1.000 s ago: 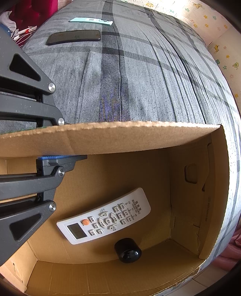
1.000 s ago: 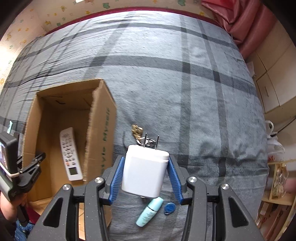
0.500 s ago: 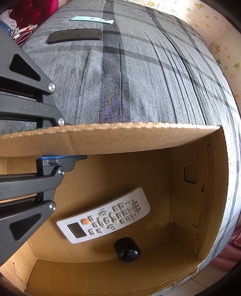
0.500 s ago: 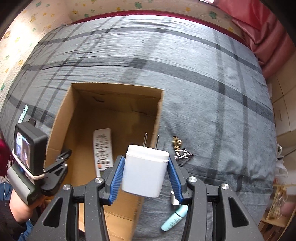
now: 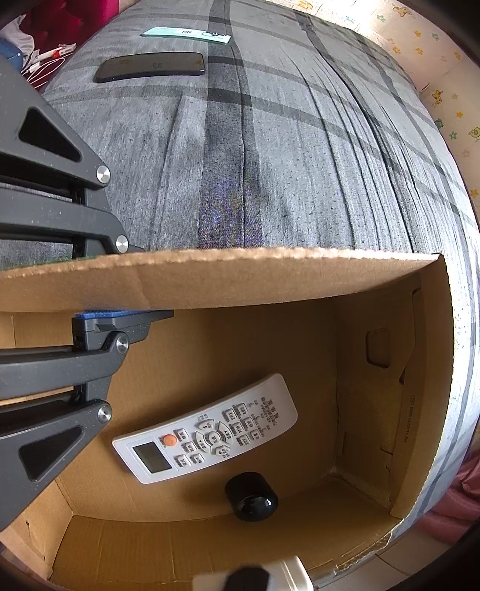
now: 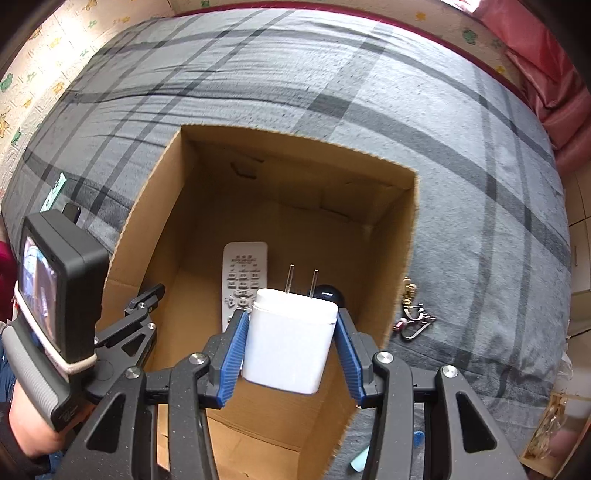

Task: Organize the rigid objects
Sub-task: 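Lift the white charger and carry it over the box with the right gripper, then lower the charger beside the remote and open the right gripper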

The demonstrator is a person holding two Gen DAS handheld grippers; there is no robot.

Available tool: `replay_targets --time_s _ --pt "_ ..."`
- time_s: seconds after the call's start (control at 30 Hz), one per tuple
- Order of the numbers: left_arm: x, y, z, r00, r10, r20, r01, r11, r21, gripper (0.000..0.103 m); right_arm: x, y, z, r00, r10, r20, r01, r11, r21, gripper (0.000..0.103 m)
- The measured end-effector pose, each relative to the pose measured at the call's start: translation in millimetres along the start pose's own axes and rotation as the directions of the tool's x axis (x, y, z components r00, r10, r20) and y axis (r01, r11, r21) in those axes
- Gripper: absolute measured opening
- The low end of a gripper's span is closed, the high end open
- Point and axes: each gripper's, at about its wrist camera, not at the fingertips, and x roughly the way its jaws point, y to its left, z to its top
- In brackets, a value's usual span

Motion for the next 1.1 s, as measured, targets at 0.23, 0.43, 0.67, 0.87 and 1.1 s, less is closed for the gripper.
replay_targets --time_s 0.23,0.43,0.67,0.87,1.1 --pt "-0.2 0.9 -0.8 1.0 -0.002 0.001 0.002 1.0 0.001 0.013 24.8 12.4 3.8 0.999 0.011 -0.03 -0.011 1.0 -0.015 0.05" --pt "-0.3 1.7 -0.9 1.0 0.0 0.003 0.0 1.0 0.002 0.013 47.6 17.0 4.9 0.998 0.014 -0.058 -0.015 1.0 -0.012 0.05" --pt "-0.3 1.1 -0.4 1.0 0.002 0.003 -0.002 1.0 0.0 0.013 69.8 17.1 1.3 0.996 0.022 -0.087 -0.022 1.0 -0.003 0.05" --pt "-0.2 1.2 -1.0 1.0 0.004 0.004 -0.004 1.0 0.001 0.013 78.3 17.4 -2.0 0.995 0.022 -0.097 -0.022 1.0 0.003 0.05" --pt "-1.5 -0.3 -0.3 1.0 0.008 0.002 -0.008 1.0 0.001 0.013 79.0 15.8 -1.8 0.995 0.024 -0.102 -0.023 1.0 0.008 0.05"
